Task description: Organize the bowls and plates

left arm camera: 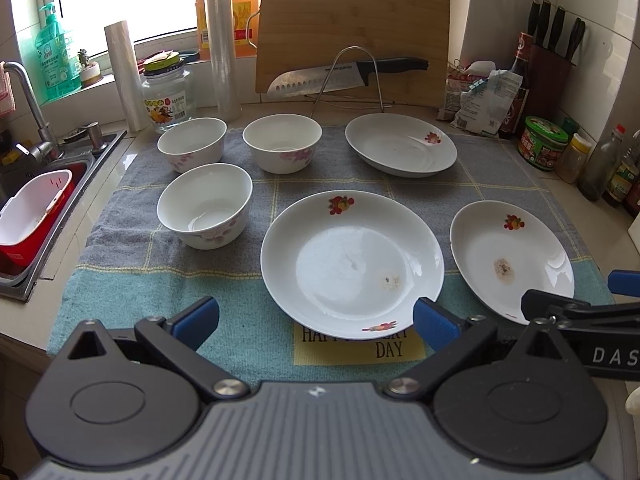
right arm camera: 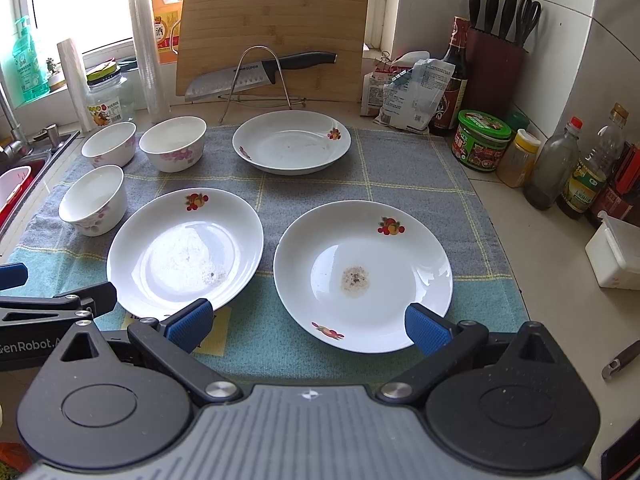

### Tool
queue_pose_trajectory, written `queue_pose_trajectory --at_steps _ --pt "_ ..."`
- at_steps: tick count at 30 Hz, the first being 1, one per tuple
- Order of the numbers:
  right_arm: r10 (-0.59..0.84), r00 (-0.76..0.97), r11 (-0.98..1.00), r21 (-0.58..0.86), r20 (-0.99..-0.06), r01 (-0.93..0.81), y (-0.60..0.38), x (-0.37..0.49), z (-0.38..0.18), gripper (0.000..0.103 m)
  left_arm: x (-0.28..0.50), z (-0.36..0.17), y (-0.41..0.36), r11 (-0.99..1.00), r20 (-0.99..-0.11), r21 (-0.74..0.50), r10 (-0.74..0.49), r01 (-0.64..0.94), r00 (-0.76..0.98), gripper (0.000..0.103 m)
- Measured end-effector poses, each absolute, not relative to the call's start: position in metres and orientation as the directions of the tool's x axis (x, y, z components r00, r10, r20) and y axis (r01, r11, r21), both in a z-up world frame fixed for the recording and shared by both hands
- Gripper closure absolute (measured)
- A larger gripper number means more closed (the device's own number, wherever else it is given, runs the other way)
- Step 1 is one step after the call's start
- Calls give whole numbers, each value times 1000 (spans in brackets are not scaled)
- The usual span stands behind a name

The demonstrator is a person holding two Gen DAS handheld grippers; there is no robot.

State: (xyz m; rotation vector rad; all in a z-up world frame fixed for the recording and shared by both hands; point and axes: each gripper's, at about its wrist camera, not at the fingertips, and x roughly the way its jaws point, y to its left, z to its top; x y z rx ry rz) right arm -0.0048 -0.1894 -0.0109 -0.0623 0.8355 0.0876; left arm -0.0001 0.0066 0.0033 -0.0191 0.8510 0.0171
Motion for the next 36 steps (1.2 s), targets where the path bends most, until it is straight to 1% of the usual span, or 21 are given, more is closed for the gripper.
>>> queue_pose_trajectory --at_steps 36 --pt "38 671 995 -35 -740 -95 -184 -3 -9 0 3 1 12 1000 -753 -17 -1 -17 658 1"
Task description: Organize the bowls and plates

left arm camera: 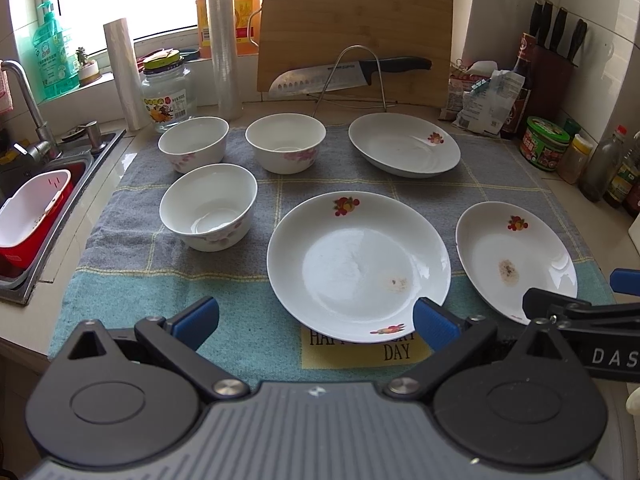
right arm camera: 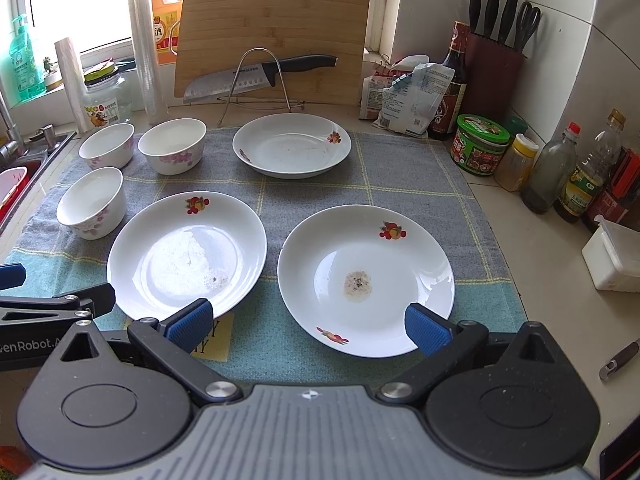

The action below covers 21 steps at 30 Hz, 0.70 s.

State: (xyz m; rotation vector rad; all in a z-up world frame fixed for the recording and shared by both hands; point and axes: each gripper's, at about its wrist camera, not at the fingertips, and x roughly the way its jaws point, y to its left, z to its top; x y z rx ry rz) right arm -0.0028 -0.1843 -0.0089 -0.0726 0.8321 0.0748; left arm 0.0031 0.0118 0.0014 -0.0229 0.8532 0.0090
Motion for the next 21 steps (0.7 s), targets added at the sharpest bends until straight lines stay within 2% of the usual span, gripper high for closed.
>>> queue_pose_trajectory --at_steps 12,21 --pt "2 696 997 -52 -718 -57 -175 -10 -5 0 5 2 24 998 -729 -47 -65 45 681 1" --pt "-33 738 998 -67 -674 -17 -173 -20 -2 0 2 -1 36 986 -670 -79 -162 147 725 1"
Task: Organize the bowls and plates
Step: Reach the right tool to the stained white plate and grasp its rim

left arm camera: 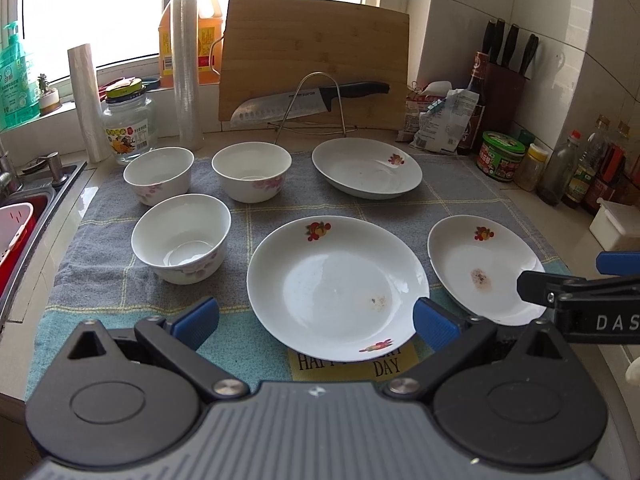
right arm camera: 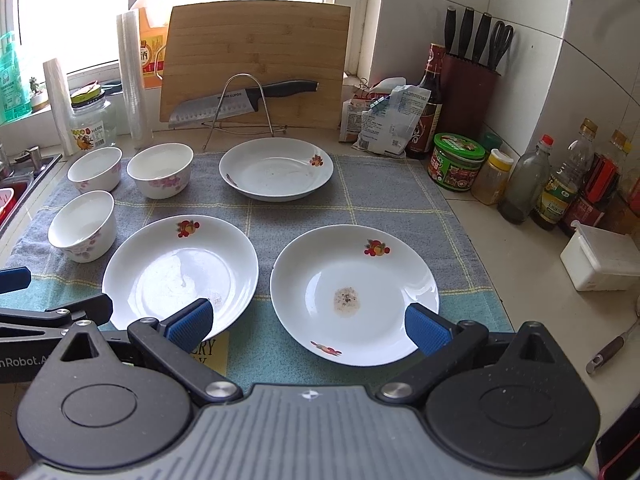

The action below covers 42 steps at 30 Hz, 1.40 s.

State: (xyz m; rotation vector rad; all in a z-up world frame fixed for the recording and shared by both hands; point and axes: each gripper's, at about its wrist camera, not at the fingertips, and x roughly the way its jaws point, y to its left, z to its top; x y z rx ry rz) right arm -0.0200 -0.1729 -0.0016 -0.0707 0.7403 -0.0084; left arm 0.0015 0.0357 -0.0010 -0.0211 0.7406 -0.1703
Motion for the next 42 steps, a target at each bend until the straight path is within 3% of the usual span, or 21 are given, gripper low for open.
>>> queue_pose_trajectory --at_steps 5,14,19,34,42 --pt "-41 767 998 -55 -640 7 -184 -30 4 0 -5 -6 40 979 -605 -106 -204 177 770 1" --pt "-67 791 997 -16 -609 72 -217 -32 6 0 -3 -17 36 925 -614 -198 -374 324 695 1" --pt "-80 791 996 -27 -606 80 -235 -23 2 0 -3 -26 14 923 -628 -130 -359 361 691 1" --pt "-24 756 1000 -19 -654 15 -301 33 -18 0 17 -55 -87 870 -684 -93 -409 484 605 1" --pt "11 720 1000 -10 -694 -25 -328 62 -39 0 26 -84 -129 868 -719 -51 -375 494 585 1"
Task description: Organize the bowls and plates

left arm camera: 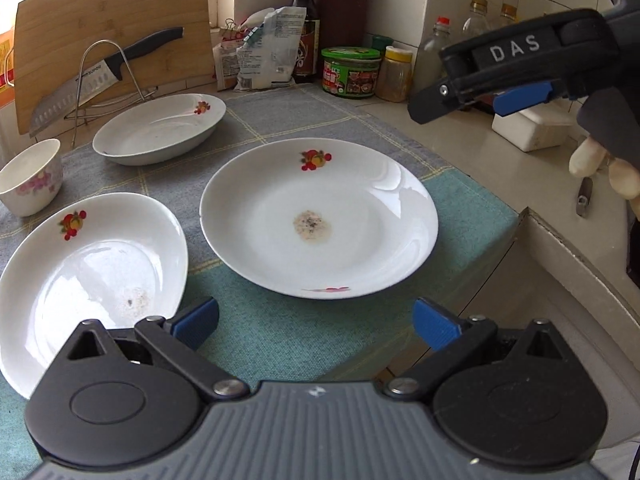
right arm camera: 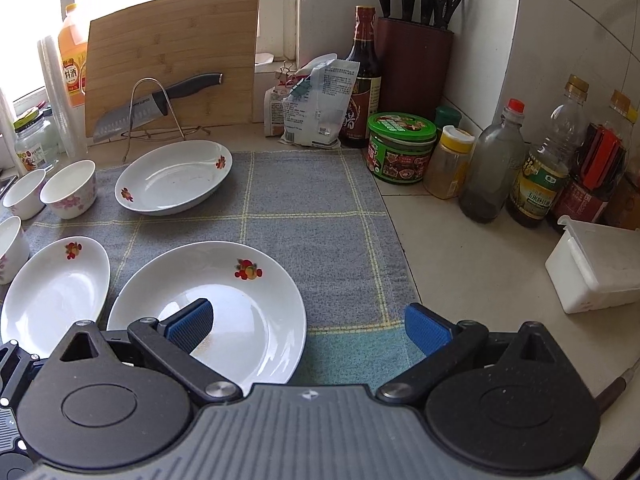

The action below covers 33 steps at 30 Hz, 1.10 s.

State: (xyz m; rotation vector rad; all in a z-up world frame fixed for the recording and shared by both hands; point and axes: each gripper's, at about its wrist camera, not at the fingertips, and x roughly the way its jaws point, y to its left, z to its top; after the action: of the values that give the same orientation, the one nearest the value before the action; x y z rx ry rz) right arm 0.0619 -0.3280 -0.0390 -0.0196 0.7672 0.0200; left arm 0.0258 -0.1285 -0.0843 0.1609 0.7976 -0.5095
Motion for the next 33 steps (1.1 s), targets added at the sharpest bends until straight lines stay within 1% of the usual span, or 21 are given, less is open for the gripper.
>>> queue_pose_trajectory --at_steps 9,12,17,22,30,33 --pt "78 675 994 8 -733 -106 -340 93 -63 0 38 -109 -148 876 -734 -26 -344 482 586 1" --pt "113 656 989 20 -747 -147 -339 103 -72 0 40 -111 -153 874 -723 6 -332 486 606 0" --pt "162 601 976 39 -783 -212 -334 118 -90 0 44 -113 -155 865 -706 6 -351 501 615 0" --pt "193 553 964 51 -810 -261 -328 133 -105 0 49 -113 -157 874 -698 5 -345 486 627 0" --pt "194 489 947 32 -850 -319 -320 148 -122 0 47 -115 -156 866 -682 10 -360 501 637 0" --pt "202 473 946 47 -857 -320 -321 153 -122 0 46 -115 -155 866 -680 11 -360 500 639 0"
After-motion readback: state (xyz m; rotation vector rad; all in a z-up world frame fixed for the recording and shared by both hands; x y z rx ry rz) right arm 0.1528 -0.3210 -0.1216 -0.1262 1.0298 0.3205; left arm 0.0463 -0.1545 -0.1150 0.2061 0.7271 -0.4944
